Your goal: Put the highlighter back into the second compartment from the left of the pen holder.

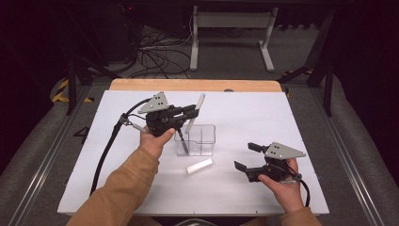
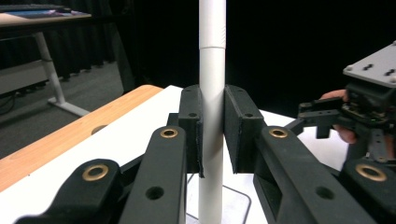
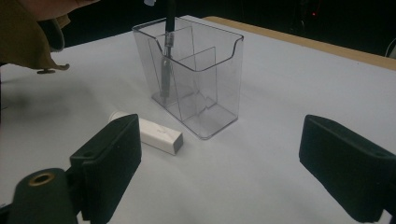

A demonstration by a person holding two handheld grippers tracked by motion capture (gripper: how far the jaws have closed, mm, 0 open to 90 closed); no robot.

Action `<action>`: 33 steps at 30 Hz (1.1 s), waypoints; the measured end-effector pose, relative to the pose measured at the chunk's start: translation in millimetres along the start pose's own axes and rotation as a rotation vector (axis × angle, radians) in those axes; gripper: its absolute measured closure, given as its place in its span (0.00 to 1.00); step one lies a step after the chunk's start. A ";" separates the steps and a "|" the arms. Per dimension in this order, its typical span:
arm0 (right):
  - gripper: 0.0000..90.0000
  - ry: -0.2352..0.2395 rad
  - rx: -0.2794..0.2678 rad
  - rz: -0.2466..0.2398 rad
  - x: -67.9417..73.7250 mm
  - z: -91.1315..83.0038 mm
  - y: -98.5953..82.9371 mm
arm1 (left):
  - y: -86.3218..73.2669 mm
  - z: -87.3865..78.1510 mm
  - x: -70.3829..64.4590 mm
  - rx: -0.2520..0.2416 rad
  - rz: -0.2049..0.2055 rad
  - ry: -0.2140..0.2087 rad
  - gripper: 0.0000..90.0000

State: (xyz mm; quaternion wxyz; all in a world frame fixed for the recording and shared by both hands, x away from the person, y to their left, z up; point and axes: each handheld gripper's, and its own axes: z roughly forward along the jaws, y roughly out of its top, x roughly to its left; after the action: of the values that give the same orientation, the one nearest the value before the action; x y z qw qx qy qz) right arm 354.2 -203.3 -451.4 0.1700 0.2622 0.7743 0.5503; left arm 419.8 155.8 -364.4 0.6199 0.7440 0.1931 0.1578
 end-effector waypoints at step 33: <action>0.15 0.007 0.004 -0.007 1.5 2.2 -0.9 | -29.2 26.6 1.0 0.040 -0.030 -0.004 0.87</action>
State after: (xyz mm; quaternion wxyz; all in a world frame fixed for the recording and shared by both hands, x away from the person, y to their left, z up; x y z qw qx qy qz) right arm 354.0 -201.1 -452.9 0.1688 0.2578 0.7769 0.5490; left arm 430.6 138.0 -398.0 0.6075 0.7536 0.2063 0.1430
